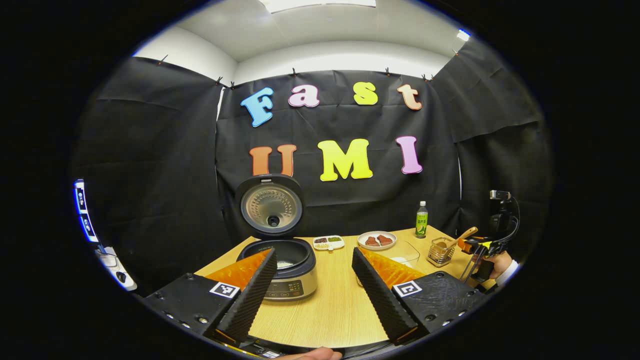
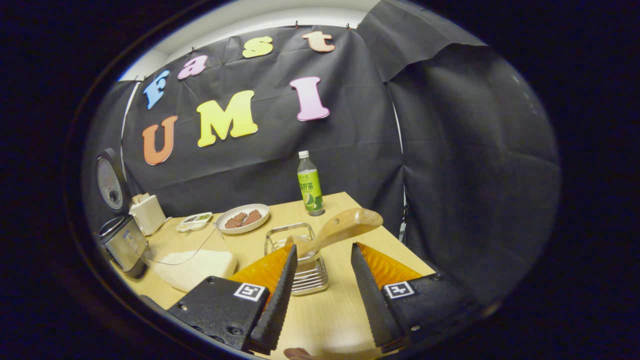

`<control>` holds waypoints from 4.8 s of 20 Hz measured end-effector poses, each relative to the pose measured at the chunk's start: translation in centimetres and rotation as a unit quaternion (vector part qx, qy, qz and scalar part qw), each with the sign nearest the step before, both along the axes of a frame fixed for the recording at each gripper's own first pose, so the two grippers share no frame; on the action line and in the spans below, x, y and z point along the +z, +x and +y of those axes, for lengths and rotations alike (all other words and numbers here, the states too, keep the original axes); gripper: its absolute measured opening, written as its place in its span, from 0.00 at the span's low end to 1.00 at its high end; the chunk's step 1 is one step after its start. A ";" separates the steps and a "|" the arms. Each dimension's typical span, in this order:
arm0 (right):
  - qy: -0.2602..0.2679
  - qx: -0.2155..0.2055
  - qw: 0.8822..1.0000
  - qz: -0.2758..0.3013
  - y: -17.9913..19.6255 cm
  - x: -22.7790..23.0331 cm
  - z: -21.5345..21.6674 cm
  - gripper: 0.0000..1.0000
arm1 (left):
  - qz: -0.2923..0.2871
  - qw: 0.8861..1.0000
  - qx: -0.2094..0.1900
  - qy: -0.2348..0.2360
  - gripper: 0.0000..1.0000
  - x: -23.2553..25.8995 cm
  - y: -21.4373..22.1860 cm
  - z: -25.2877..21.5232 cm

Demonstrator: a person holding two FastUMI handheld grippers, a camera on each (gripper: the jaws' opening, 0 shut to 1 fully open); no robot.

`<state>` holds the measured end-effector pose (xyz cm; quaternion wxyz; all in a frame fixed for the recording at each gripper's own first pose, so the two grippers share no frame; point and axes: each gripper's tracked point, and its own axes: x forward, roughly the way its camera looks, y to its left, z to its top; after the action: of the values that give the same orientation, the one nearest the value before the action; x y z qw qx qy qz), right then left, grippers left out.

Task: Close the left gripper, press the button to open the rice cooker; take a wooden spoon from the chopstick holder with the right hand, scoop a spoonful of rice and pour it into the rice cooker, then put the wooden spoon back into the chopstick holder.

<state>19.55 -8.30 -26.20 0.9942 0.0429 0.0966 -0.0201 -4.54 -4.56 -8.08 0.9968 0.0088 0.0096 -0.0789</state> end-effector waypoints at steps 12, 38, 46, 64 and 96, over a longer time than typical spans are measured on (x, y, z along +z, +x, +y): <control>-0.019 0.071 0.997 0.020 3.5 1.6 3.9 0.29 | 0.029 0.999 0.005 -0.021 0.96 -2.4 1.1 2.4; -0.050 0.118 0.988 -0.090 1.0 14.0 13.7 0.13 | 0.034 0.999 0.004 -0.023 0.96 -4.1 -0.9 4.7; -0.062 0.163 0.983 -0.060 1.1 11.8 22.6 0.12 | 0.044 0.998 0.022 -0.027 0.96 -5.4 -1.4 7.7; -0.055 0.165 0.983 0.051 6.1 -0.1 27.7 0.12 | 0.074 0.994 0.050 -0.063 0.96 -8.4 -0.4 11.5; 0.459 0.137 0.867 0.138 3.7 0.5 25.4 0.11 | 0.072 0.995 0.053 -0.055 0.96 -8.6 -0.8 11.3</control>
<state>23.26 17.11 -25.73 0.8314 0.4779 0.2360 0.1571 -5.35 6.77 -16.73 0.9953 -0.0518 0.0771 -0.0266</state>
